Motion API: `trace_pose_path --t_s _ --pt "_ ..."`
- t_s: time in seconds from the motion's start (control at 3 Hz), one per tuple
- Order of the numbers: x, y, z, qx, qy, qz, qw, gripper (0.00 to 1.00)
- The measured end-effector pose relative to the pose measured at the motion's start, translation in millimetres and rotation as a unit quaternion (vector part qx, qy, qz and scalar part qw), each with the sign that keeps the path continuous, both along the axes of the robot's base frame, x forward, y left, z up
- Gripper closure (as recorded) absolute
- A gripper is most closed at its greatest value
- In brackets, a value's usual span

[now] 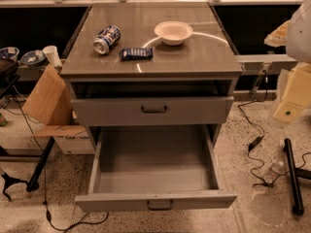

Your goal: Place pepsi can into middle drawer

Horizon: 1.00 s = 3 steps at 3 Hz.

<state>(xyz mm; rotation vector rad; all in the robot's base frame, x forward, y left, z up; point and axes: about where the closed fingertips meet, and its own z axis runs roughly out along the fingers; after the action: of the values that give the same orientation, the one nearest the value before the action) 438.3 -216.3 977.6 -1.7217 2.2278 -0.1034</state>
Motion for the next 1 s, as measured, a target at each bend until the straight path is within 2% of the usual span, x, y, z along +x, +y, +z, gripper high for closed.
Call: trace_pose_path --t_s 0.33,0.67,1.0 --pt "0 0 0 0.000 0.000 0.000 1.0000 0.00" --pt "6 6 12 0.009 -0.022 0.001 0.9997 0.00" --pt "35 40 35 0.028 -0.062 0.031 0.9972 0.00"
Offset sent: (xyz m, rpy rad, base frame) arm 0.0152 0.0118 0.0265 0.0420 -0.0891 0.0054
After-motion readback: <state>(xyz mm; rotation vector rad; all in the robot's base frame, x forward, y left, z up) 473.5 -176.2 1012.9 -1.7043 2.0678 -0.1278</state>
